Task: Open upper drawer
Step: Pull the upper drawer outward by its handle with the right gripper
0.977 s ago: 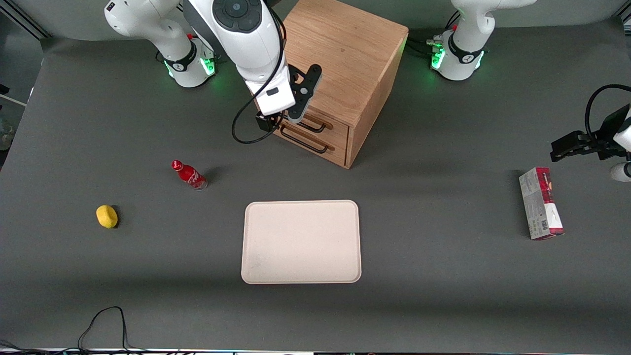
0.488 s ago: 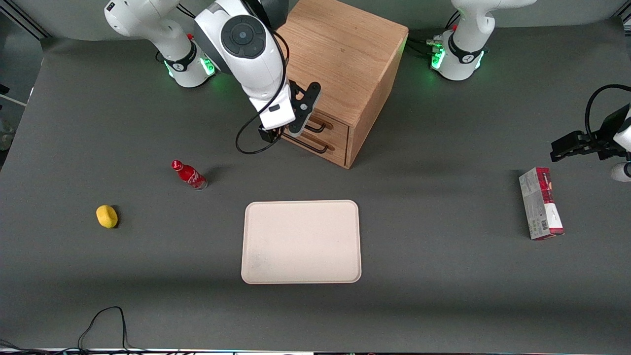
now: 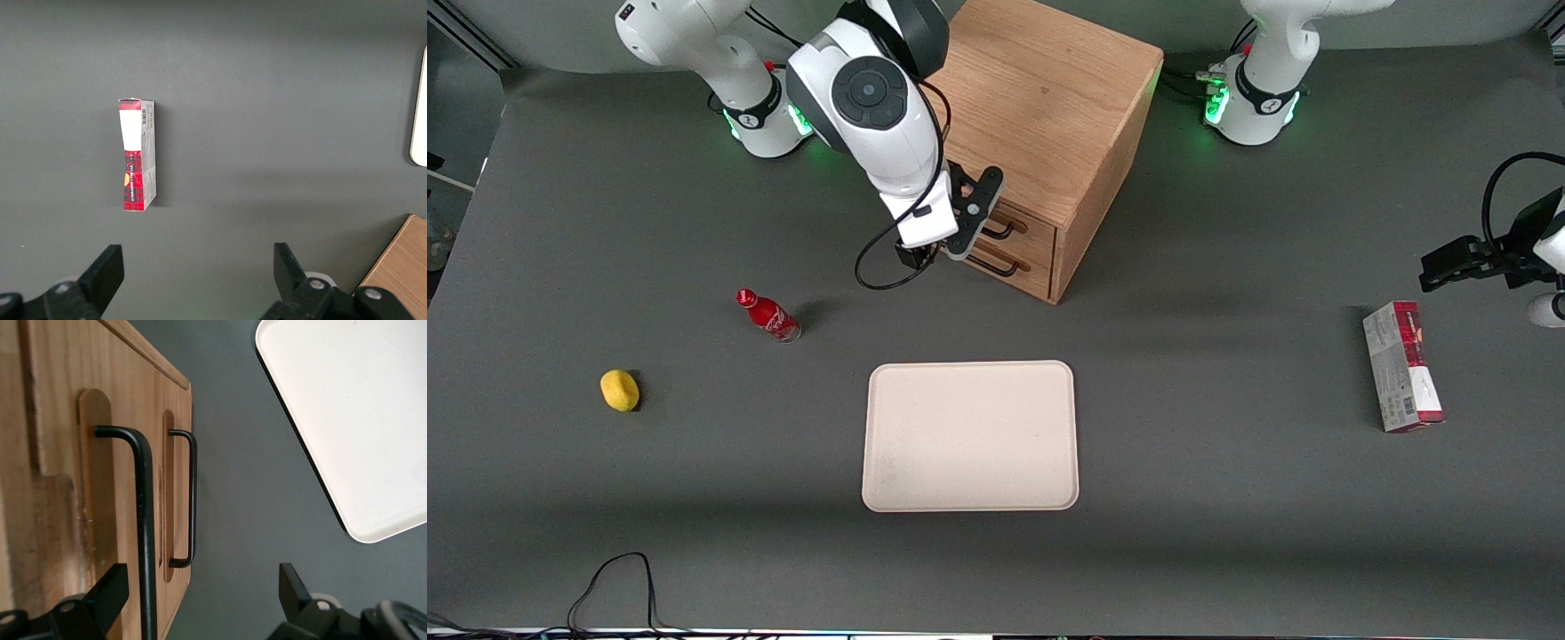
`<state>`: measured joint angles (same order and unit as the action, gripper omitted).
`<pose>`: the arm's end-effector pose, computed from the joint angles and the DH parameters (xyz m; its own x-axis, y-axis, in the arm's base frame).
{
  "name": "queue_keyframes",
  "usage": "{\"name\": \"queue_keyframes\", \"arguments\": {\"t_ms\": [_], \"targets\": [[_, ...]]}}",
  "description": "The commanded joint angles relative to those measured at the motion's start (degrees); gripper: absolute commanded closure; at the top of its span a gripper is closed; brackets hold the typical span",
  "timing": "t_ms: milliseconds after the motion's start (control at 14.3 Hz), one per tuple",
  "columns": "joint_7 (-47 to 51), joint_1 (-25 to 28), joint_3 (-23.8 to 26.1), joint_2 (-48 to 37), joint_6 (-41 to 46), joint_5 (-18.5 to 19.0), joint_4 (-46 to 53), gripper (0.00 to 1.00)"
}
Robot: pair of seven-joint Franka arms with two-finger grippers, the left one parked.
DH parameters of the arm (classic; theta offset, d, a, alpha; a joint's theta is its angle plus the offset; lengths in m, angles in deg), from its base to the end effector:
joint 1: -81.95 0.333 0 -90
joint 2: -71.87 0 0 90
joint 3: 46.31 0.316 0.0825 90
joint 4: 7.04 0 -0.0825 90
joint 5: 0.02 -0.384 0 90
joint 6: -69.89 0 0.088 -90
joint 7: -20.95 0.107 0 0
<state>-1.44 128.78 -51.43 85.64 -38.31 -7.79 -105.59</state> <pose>0.4552 0.4243 0.4387 0.4753 0.8794 -0.0276 0.8713 -0.4748 -0.1239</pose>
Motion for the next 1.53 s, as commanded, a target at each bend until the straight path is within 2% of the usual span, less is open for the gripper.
{"name": "queue_keyframes", "arguments": {"t_ms": [0,1465], "targets": [[-1.1,0.2,-0.4,-0.9,-2.8,-1.5,-2.6,0.0],[-1.8,-1.5,-1.7,2.4,-6.7,-0.8,-2.3,0.0]]}}
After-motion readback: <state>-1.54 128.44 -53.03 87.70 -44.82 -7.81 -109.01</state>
